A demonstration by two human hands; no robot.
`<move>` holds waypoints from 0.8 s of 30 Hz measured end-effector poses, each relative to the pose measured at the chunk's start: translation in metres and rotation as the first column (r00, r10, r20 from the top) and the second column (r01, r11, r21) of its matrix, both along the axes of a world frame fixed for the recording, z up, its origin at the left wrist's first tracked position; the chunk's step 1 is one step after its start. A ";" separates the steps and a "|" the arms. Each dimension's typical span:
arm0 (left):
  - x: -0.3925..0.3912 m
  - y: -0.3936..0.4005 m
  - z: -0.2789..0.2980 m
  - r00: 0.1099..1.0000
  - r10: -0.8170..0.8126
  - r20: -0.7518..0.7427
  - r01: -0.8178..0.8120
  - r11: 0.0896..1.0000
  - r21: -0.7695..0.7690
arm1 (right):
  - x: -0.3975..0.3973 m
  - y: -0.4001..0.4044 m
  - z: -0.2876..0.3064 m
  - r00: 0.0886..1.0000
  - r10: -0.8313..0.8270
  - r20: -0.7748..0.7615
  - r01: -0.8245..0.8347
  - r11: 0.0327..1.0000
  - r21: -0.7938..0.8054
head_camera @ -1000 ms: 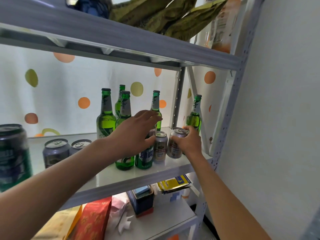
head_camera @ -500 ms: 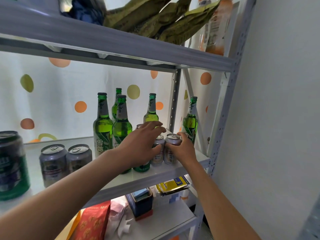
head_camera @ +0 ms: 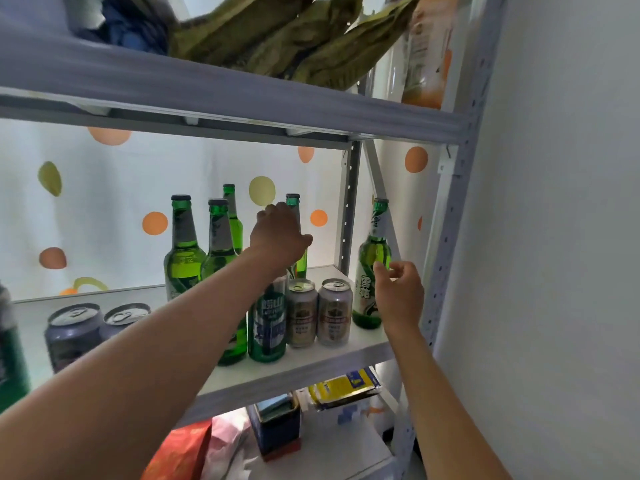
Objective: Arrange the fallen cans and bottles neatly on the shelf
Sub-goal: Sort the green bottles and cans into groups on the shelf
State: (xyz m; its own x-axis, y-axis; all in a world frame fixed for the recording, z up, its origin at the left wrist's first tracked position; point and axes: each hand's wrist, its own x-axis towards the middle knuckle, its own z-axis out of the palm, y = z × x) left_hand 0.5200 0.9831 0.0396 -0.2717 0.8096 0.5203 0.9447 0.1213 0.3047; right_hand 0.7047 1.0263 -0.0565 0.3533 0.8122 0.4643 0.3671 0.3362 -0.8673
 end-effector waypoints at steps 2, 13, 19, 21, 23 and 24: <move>0.000 0.017 0.003 0.993 0.063 0.101 -0.054 0.994 -0.096 | -0.001 0.014 -0.002 0.996 0.062 -0.067 -0.062 0.998 -0.008; 0.005 0.053 0.005 0.904 0.210 0.374 -0.110 0.957 -0.270 | -0.007 0.058 0.001 0.958 0.268 -0.104 -0.277 0.958 -0.077; 0.011 0.068 -0.007 0.879 0.249 0.407 -0.144 0.952 -0.271 | -0.002 0.079 -0.006 0.937 0.329 -0.119 -0.345 0.924 -0.164; 0.011 0.077 -0.011 0.872 0.242 0.425 -0.137 0.955 -0.263 | -0.004 0.088 -0.010 0.938 0.326 -0.115 -0.342 0.926 -0.160; 0.011 0.083 -0.011 0.878 0.236 0.416 -0.126 0.953 -0.275 | -0.008 0.095 -0.013 0.940 0.325 -0.100 -0.337 0.928 -0.158; 0.012 0.086 -0.010 0.888 0.227 0.400 -0.116 0.952 -0.285 | -0.011 0.099 -0.015 0.942 0.322 -0.097 -0.334 0.930 -0.154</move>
